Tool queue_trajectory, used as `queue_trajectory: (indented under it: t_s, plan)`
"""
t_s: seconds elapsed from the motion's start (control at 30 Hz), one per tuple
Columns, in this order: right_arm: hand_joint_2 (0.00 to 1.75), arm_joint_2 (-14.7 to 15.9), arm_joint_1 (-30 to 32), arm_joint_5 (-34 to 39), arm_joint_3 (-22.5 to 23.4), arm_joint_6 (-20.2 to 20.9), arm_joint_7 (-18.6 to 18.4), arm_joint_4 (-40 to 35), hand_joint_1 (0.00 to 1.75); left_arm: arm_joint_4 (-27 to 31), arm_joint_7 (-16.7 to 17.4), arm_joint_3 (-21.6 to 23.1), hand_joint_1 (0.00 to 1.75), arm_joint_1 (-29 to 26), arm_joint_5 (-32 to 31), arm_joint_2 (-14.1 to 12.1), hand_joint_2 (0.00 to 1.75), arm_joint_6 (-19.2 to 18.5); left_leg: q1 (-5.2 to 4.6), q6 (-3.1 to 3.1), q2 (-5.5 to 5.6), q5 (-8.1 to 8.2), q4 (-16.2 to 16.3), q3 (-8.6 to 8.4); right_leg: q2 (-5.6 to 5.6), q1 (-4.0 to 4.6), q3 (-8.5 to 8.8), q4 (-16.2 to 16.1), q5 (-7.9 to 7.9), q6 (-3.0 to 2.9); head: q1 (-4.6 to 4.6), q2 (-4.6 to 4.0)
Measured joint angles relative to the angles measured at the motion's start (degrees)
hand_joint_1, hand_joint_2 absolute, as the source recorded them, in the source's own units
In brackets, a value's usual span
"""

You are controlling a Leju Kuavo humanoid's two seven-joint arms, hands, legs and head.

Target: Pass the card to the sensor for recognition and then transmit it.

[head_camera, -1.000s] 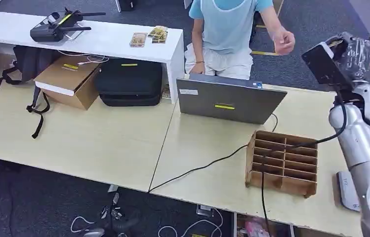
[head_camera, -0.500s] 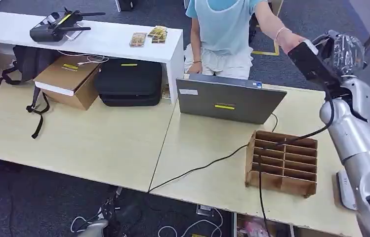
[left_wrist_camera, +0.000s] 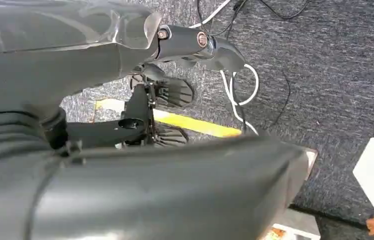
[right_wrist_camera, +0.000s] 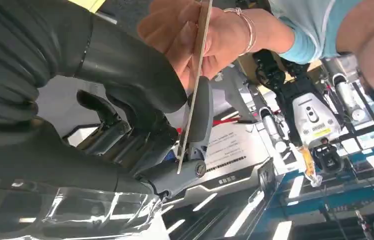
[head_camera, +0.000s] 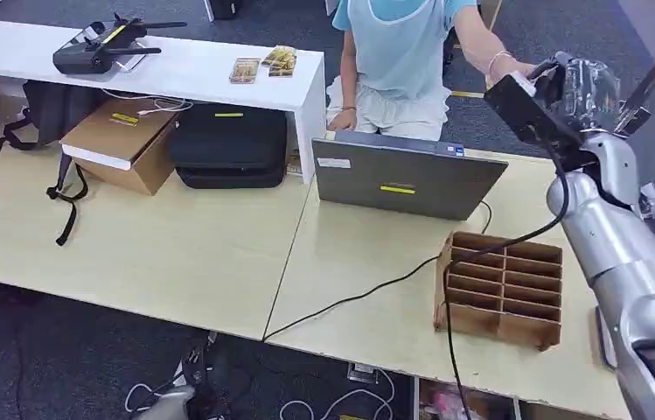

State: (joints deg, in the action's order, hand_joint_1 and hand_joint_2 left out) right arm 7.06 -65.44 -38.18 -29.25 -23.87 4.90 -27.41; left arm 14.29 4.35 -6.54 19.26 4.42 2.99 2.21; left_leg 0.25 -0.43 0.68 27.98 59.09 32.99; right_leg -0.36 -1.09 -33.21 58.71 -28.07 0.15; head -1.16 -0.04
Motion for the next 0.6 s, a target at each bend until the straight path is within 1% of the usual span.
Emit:
queue_trajectory:
  t_s: [0.03, 0.07, 0.27, 0.6]
  plan:
    - [1.75, 0.0, 0.0, -0.1, -0.2, 0.1, -0.1, 0.2, 1.33, 0.0, 0.0, 0.0, 0.00, 0.0, 0.1, 0.1, 0.00, 0.0, 0.00, 0.00, 0.00, 0.00, 0.0, 0.00, 0.00, 0.00, 0.00, 0.0, 0.00, 0.00, 0.02, 0.00]
    - [1.75, 0.0, -0.1, -0.3, -0.2, 0.2, -0.3, 0.3, 0.00, -0.1, 0.0, 0.0, 0.00, 0.0, 0.2, 0.1, 0.00, 0.0, 0.00, 0.00, 0.00, 0.00, 0.0, 0.00, -0.01, 0.00, 0.00, 0.0, 0.00, 0.00, 0.00, 0.00]
    - [1.75, 0.1, -0.2, -0.4, -0.4, 0.2, -0.6, 1.4, 0.00, -0.3, 0.0, 0.0, 0.00, 0.0, 0.2, 0.4, 0.00, 0.1, 0.00, 0.00, -0.01, 0.00, 0.0, -0.01, 0.02, 0.00, 0.00, 0.0, 0.00, 0.00, 0.00, 0.00]
    - [1.75, 1.3, -0.2, 0.1, -0.4, 0.0, 0.0, 1.6, 0.00, -0.5, 0.0, 0.0, 0.00, 0.0, 0.3, 0.6, 0.00, 0.3, 0.00, 0.00, -0.02, 0.00, 0.0, -0.01, 0.02, 0.00, -0.01, 0.0, 0.00, 0.00, 0.02, 0.00]
